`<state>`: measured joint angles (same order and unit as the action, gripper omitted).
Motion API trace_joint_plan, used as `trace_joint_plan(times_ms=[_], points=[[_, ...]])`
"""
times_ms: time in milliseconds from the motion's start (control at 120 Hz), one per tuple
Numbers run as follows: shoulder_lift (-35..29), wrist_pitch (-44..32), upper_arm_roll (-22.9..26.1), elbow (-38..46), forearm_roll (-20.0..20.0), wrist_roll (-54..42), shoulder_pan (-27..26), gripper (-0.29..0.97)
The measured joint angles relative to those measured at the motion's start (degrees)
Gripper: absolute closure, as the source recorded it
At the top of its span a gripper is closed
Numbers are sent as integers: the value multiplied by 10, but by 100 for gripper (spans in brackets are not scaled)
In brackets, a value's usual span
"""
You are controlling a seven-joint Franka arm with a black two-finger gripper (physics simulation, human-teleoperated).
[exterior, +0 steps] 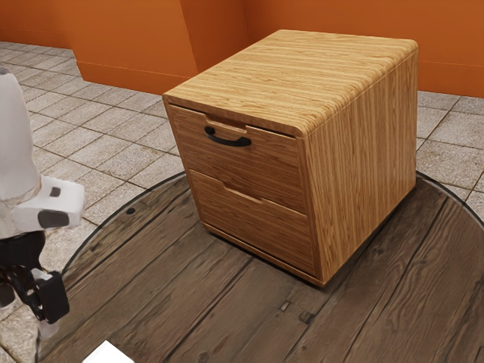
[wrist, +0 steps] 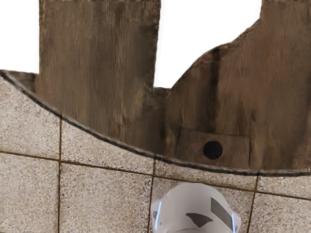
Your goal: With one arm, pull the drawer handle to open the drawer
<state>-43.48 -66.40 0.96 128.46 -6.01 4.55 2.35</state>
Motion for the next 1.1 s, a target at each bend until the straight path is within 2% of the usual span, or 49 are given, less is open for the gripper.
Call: trace_joint_plan(times_ms=[58, 133, 183, 217, 267, 283, 333, 433, 500, 567, 658, 717, 792, 925, 1075, 1100], points=[[50, -58, 19, -63, -9, -10, 5, 0], [76, -111, 28, -77, -8, -22, -10, 0], [83, -152, 30, -81, -49, -65, -20, 0], [86, -182, 13, -78, -65, -109, -50, 0], [97, -224, -48, -75, -79, -170, -126, 0], [102, -237, -55, -82, -76, -188, -133, 0], [115, -269, -43, -93, -59, -237, -109, 1], [124, -313, -73, -95, -25, -323, -87, 2], [120, -336, -103, -76, -17, -372, -97, 1], [133, -393, -120, -68, -11, -419, -117, 1], [194, -468, -137, -123, 4, -494, -133, 2], [247, -500, -168, -183, 14, -546, -169, 3], [299, -530, -192, -233, 22, -611, -194, 3], [352, -561, -203, -280, 32, -709, -201, 3], [374, -580, -205, -289, 36, -794, -194, -9], [374, -582, -206, -290, 36, -805, -193, -17]])
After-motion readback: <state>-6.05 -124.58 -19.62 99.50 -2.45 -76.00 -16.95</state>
